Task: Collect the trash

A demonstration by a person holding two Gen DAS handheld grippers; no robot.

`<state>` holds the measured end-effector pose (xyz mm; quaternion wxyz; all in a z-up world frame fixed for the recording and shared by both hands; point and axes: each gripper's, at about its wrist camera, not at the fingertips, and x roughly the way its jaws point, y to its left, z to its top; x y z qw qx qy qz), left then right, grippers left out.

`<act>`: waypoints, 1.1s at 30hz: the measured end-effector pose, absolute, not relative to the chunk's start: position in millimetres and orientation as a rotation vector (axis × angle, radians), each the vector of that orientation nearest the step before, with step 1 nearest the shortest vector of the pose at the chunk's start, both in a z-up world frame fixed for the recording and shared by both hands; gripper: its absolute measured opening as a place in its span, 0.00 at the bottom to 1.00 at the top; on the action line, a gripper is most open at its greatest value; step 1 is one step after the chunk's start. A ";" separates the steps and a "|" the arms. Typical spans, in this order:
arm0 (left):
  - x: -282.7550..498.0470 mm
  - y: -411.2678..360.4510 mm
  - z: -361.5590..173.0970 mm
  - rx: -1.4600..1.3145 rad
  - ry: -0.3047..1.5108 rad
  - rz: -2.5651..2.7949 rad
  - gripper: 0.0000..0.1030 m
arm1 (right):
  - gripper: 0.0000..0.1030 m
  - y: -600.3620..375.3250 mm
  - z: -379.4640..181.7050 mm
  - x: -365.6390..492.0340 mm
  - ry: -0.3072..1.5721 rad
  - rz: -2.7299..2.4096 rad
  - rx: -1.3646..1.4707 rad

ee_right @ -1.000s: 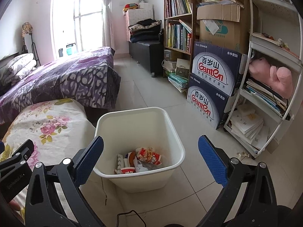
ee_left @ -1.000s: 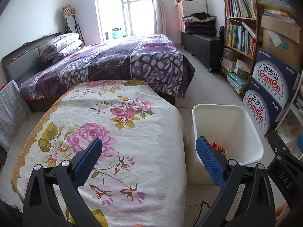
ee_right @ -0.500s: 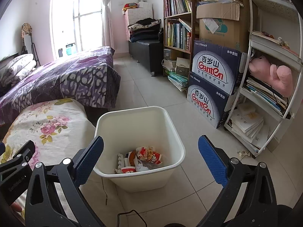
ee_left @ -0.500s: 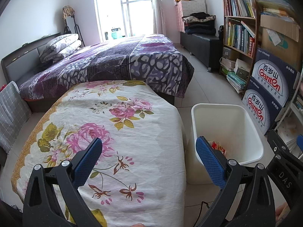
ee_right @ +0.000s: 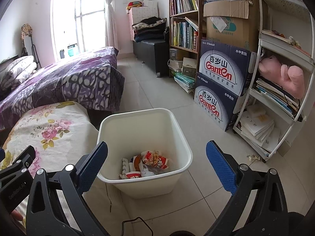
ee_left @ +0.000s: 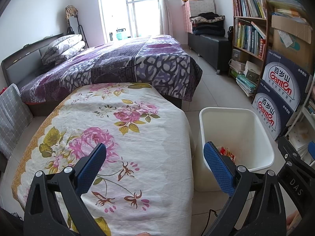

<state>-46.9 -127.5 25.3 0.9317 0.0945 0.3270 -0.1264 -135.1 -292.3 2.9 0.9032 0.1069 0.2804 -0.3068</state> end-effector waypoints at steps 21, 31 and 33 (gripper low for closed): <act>-52.5 -131.0 25.4 0.214 0.626 -0.302 0.92 | 0.93 -288.6 -6.0 -137.1 0.599 -0.634 0.237; -54.1 -131.5 26.3 0.219 0.618 -0.316 0.90 | 0.93 -289.6 -5.8 -137.2 0.601 -0.632 0.237; -54.6 -131.8 26.4 0.219 0.617 -0.317 0.90 | 0.93 -289.7 -5.5 -137.2 0.600 -0.633 0.238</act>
